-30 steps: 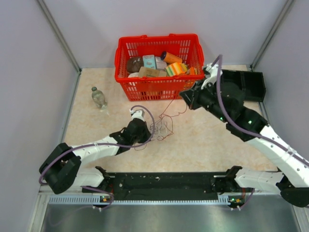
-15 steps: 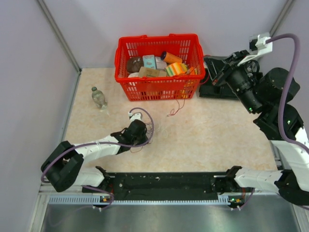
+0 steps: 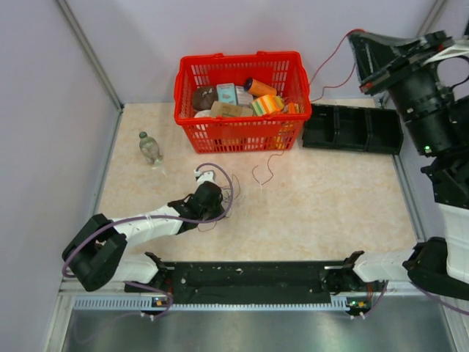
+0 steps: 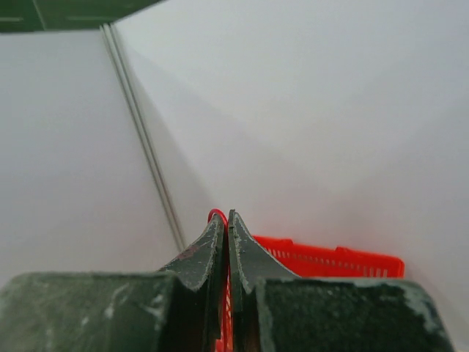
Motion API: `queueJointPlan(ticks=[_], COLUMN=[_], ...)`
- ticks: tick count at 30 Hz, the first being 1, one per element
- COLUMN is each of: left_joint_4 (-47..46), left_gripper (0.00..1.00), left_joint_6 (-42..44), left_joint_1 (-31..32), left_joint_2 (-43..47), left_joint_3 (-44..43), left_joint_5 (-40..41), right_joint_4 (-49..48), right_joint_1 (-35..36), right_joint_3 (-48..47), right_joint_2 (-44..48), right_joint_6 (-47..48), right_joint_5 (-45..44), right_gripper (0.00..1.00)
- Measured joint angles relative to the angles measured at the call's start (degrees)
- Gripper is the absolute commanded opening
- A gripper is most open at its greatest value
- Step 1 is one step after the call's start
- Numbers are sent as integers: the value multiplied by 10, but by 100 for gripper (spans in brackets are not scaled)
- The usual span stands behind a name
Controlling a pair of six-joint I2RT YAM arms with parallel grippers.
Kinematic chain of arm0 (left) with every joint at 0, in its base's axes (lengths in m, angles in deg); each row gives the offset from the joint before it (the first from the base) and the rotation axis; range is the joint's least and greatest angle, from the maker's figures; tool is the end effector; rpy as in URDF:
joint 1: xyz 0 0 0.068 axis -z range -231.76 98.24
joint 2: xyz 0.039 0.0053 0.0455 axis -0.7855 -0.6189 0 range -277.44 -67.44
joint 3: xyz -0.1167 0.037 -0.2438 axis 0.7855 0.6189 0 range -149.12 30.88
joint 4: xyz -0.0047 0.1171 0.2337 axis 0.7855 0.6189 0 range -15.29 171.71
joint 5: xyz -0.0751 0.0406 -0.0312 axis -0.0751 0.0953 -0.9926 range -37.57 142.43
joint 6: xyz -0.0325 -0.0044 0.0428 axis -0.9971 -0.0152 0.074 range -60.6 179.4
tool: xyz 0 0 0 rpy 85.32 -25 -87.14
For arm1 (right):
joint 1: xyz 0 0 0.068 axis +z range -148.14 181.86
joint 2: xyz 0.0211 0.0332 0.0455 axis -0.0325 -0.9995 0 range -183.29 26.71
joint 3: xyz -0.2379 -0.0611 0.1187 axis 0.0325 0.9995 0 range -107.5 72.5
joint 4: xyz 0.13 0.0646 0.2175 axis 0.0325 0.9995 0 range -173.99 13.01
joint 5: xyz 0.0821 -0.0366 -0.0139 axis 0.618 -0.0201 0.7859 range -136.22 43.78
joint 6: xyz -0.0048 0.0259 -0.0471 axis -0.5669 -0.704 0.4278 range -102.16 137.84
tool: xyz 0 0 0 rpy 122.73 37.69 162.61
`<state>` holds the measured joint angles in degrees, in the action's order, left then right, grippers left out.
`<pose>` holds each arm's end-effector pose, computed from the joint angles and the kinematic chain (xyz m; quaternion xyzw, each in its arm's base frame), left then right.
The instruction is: Untangle the cables
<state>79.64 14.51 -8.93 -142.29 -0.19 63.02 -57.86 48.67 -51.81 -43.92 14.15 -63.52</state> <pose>0.1815 -0.1593 0.1603 -0.0491 0.9311 -0.1810 0.3129 0.0934 0.0839 0.6456 -0.0687 0.5239 0.2901 0.7979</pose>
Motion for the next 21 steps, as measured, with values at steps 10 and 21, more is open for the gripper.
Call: queueJointPlan(ticks=[10,21], left_joint_4=[-2,-4], left_gripper=[0,1], left_joint_6=[1,4], left_joint_1=[0,0], left_joint_2=[0,6], left_joint_3=[0,3], left_joint_5=[-3,-5], right_joint_4=[-19,-61], right_joint_1=[0,0], right_joint_3=[-98,-143], right_joint_2=[-24,-40], right_joint_6=[23,57], right_joint_5=[15,14], right_gripper=[0,0])
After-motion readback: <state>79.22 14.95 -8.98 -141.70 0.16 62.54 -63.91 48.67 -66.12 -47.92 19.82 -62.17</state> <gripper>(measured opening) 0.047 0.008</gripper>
